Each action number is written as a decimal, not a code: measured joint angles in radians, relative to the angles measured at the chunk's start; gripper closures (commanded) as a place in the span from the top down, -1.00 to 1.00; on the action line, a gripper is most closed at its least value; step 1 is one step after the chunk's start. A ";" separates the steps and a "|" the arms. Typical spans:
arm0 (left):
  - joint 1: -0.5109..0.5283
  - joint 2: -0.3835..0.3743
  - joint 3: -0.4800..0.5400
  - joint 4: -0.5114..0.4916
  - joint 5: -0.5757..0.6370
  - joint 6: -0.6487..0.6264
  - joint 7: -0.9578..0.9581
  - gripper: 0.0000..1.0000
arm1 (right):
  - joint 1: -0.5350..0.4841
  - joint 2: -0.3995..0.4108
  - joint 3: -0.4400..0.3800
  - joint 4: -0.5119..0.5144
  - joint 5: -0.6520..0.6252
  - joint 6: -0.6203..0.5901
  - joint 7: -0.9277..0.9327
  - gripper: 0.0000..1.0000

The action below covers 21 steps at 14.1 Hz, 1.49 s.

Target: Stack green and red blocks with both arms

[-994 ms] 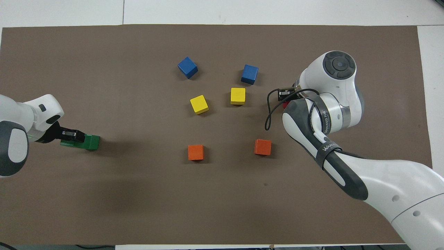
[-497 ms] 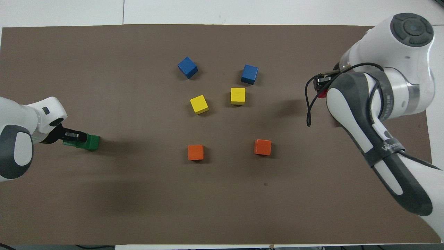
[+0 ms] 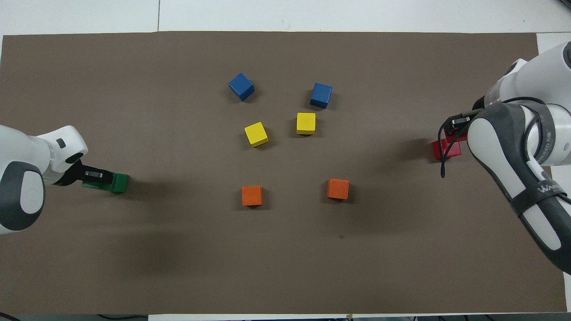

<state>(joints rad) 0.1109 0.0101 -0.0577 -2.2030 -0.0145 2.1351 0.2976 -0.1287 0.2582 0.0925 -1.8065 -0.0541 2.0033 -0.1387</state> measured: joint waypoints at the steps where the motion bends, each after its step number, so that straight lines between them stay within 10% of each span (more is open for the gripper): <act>1: 0.000 0.000 0.000 -0.003 0.000 0.000 0.000 -1.00 | -0.002 0.000 0.000 -0.012 0.000 0.013 0.000 -1.00; 21: 0.001 0.000 0.003 -0.011 -0.001 0.012 0.000 -1.00 | -0.038 -0.049 0.000 -0.159 0.022 0.081 0.002 -1.00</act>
<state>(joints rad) 0.1121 0.0102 -0.0547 -2.2143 -0.0155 2.1468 0.2975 -0.1667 0.2096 0.0926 -1.9651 -0.0325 2.0839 -0.1364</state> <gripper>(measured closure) 0.454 0.458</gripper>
